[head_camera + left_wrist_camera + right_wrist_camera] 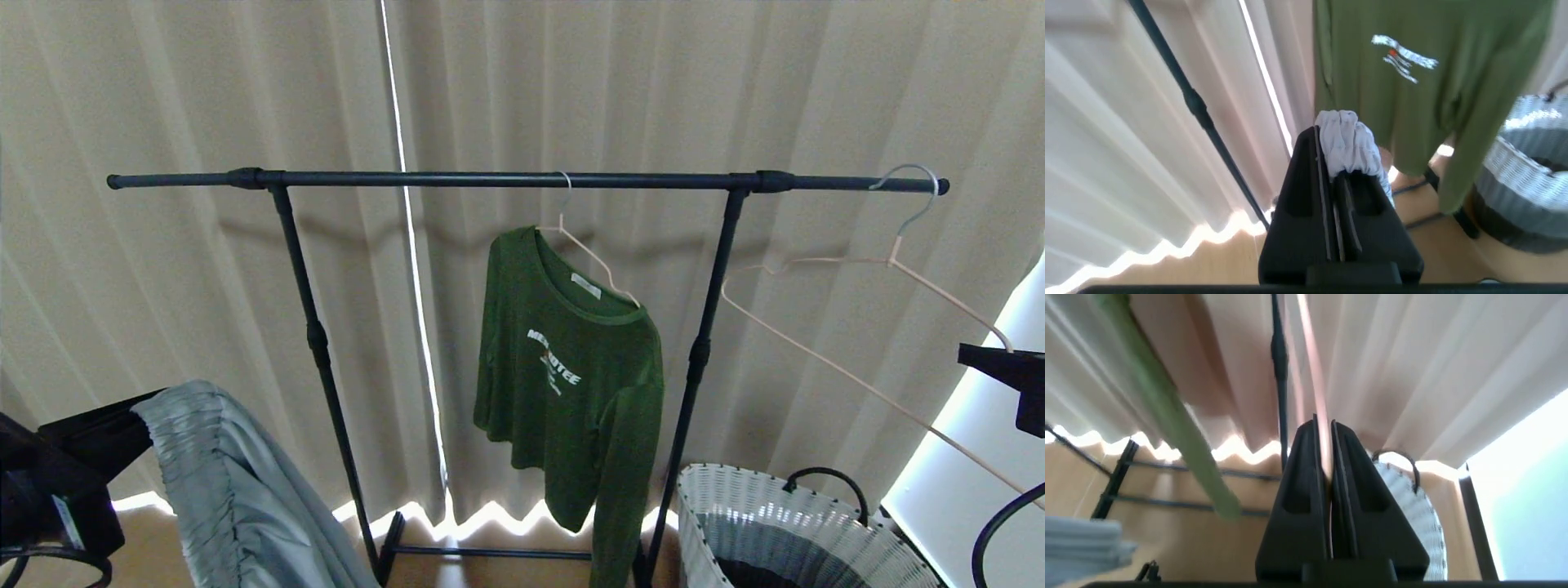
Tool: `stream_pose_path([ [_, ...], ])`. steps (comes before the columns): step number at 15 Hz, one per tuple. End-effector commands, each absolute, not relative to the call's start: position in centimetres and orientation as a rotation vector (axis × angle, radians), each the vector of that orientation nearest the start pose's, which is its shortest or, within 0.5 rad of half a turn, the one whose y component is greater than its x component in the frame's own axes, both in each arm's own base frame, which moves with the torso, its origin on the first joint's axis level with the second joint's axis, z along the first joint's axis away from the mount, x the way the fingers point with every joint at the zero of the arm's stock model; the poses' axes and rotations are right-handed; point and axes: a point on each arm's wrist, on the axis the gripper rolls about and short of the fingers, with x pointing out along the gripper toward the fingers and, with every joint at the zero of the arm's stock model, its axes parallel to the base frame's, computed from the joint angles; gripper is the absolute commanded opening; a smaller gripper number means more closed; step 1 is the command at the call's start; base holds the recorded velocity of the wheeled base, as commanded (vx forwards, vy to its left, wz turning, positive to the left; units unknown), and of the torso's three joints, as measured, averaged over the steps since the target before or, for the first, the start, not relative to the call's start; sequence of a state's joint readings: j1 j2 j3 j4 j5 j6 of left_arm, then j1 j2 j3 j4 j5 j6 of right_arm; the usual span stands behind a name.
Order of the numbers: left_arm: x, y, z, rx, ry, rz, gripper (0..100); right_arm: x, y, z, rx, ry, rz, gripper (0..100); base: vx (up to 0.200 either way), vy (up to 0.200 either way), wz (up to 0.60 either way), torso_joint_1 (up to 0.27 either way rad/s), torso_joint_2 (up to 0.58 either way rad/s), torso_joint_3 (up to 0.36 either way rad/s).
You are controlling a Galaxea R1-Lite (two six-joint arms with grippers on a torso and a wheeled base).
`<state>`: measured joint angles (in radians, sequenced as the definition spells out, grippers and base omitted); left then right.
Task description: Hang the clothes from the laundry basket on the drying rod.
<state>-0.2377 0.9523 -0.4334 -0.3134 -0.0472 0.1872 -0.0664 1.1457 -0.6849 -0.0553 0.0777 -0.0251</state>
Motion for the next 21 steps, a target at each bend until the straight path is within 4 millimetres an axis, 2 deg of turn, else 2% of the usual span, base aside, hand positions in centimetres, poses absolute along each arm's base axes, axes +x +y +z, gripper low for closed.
stream_pose_path([
  [1, 11.2, -2.8, 20.2, 0.205, 0.181, -0.303, 0, 14.9, -0.8, 22.7, 0.001, 0.370, 0.022, 0, 0.000, 0.000, 0.00, 0.000, 0.00, 0.000],
  [3, 11.4, -2.9, 20.1, 0.204, 0.189, -0.304, 0, 13.7, -0.3, 23.4, -0.007, 0.318, 0.078, 0, 0.000, 0.000, 0.00, 0.000, 0.00, 0.000],
  [6, 11.7, -2.9, 20.0, 0.205, 0.201, -0.305, 0, 11.6, 1.0, 24.0, -0.011, 0.246, 0.278, 0, 0.000, 0.000, 0.00, 0.000, 0.00, 0.000],
  [9, 12.1, -3.1, 20.1, 0.207, 0.211, -0.313, 0, 10.3, 3.1, 22.4, -0.007, 0.282, 0.593, 0, 0.000, 0.000, 0.00, 0.000, 0.00, 0.000],
  [13, 13.5, -3.5, 21.0, 0.198, 0.210, -0.307, 0, 10.9, 4.9, 20.9, -0.018, 0.370, 0.739, 0, 0.000, 0.000, 0.00, 0.000, 0.00, 0.000],
  [16, 15.8, -3.7, 23.6, 0.205, 0.183, -0.173, 0, 12.6, 6.4, 19.6, -0.024, 0.373, 0.791, 0, 0.000, 0.000, 0.00, 0.000, 0.00, 0.000],
  [18, 17.2, -3.9, 24.5, 0.206, 0.178, -0.095, 0, 13.6, 7.0, 19.4, -0.004, 0.365, 0.799, 0, 0.000, 0.000, 0.00, 0.000, 0.00, 0.000],
  [21, 19.5, -4.4, 25.6, 0.124, 0.175, -0.084, 0, 13.7, 7.7, 19.6, 0.019, 0.349, 0.829, 0, 0.000, 0.000, 0.00, 0.000, 0.00, 0.000],
])
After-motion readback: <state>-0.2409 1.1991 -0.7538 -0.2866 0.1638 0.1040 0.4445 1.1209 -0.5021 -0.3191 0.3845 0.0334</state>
